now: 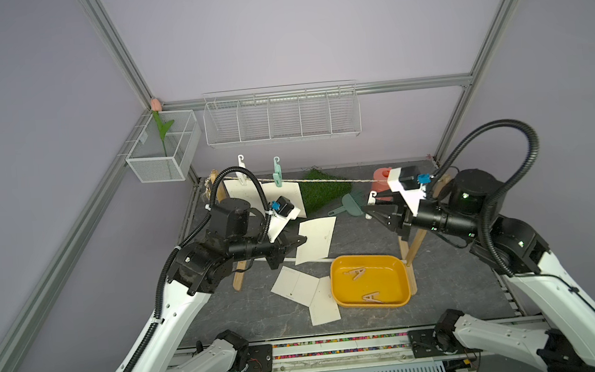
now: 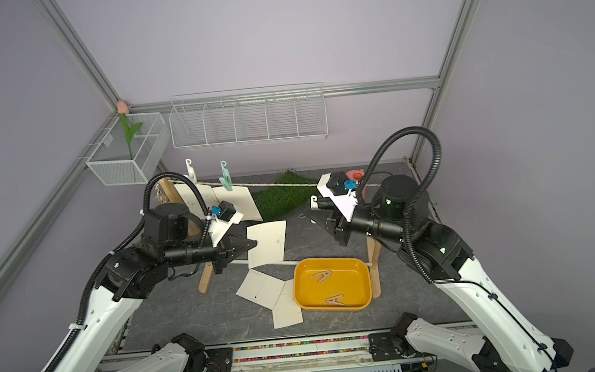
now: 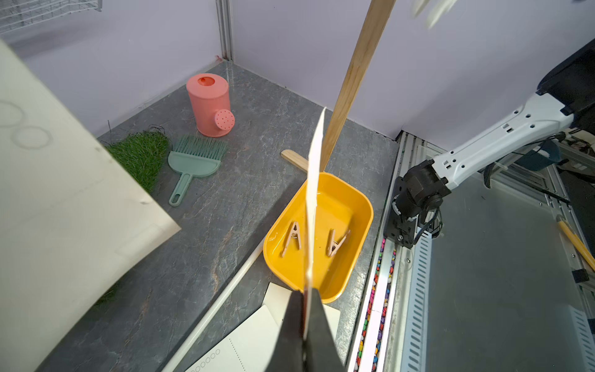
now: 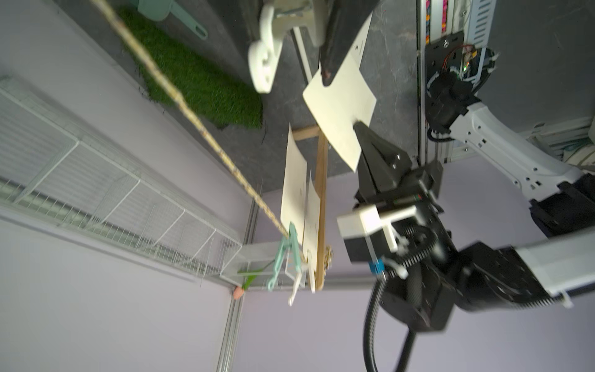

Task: Remove the postcards from the strings
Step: Place the clamp in the storage box.

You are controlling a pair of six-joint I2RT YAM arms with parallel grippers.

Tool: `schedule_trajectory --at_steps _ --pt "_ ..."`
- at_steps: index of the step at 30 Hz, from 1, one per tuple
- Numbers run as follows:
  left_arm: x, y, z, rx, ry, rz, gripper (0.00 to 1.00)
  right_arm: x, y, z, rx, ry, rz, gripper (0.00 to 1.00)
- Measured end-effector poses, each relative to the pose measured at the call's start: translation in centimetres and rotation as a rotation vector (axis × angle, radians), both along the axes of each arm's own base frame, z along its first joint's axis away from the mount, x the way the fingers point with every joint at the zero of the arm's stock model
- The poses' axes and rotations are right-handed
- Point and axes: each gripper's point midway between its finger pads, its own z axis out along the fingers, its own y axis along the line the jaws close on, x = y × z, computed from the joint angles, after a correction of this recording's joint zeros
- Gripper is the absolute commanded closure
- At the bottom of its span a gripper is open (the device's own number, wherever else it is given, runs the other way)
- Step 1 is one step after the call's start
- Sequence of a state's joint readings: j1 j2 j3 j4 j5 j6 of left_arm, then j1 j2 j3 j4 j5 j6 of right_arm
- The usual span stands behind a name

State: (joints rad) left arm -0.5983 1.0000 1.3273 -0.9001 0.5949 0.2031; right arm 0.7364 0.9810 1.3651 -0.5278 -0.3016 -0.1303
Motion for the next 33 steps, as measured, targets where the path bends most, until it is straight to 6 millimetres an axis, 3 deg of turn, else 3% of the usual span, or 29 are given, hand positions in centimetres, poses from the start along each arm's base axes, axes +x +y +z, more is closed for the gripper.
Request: schedule_trajectory --at_steps 4,8,13,17,23,27,33 --pt "-0.8 0.9 0.1 0.041 -0.006 0.018 1.00 -1.1 0.3 -8.2 -0.143 0.163 -0.034 0.72" --pt "-1.5 1.3 -1.5 0.134 -0.001 0.023 1.00 -1.7 -0.4 -15.6 -0.271 0.315 -0.103 0.73" --pt "-1.7 2.0 -3.3 0.245 -0.016 0.035 1.00 -0.9 -3.4 -21.5 -0.410 0.418 -0.282 0.72" --pt "-1.5 2.1 -4.5 0.307 -0.024 0.035 1.00 -0.3 -5.5 -24.8 -0.504 0.457 -0.405 0.67" --pt "-1.3 1.3 -7.3 0.431 -0.012 0.003 1.00 0.6 -6.8 -29.3 -0.638 0.534 -0.530 0.56" --pt "-1.3 1.4 -7.9 0.456 -0.017 -0.001 1.00 1.0 -7.3 -30.3 -0.670 0.550 -0.582 0.49" --pt "-1.7 1.3 -9.0 0.489 -0.013 -0.022 1.00 1.4 -8.0 -30.4 -0.666 0.542 -0.641 0.41"
